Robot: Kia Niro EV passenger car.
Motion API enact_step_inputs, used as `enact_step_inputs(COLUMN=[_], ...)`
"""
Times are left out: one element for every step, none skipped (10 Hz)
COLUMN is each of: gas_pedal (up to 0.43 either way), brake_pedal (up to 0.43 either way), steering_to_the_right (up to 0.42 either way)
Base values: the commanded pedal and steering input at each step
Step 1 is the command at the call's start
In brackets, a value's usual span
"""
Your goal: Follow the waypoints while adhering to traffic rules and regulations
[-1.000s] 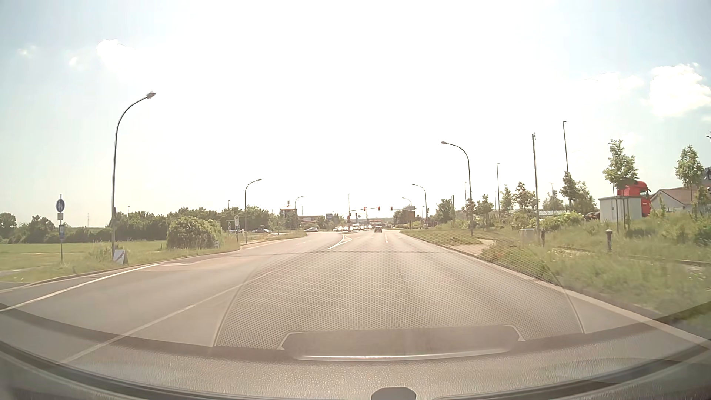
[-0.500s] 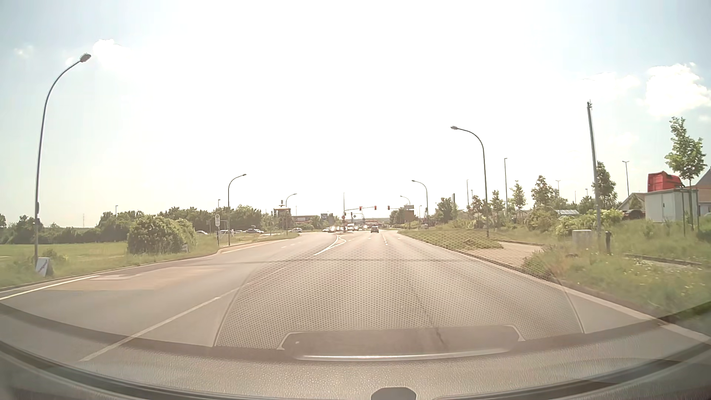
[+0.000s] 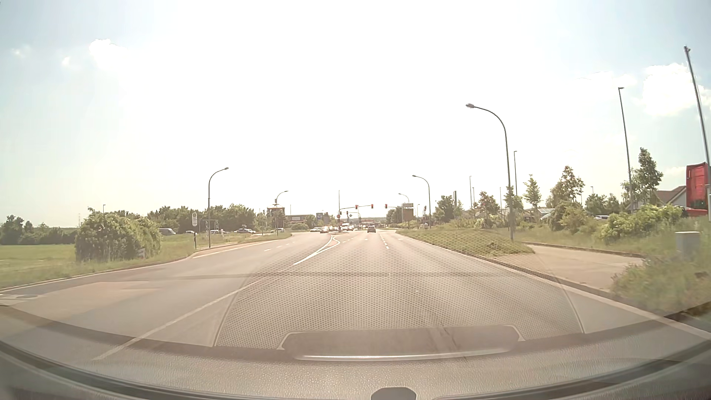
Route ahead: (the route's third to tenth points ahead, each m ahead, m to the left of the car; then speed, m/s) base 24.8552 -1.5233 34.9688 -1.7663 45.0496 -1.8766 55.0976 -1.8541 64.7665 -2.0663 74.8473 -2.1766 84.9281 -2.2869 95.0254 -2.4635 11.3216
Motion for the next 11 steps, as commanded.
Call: enact_step_inputs(gas_pedal=[0.047,0.047,0.047,0.047,0.047,0.047,0.047,0.047,0.047,0.047,0.047], brake_pedal=[0.0,0.0,0.0,0.0,0.0,0.0,0.0,0.0,0.0,0.0,0.0], steering_to_the_right=[0.005,0.004,0.004,0.003,0.002,0.001,0.0,0.0,0.0,0.0,0.0])
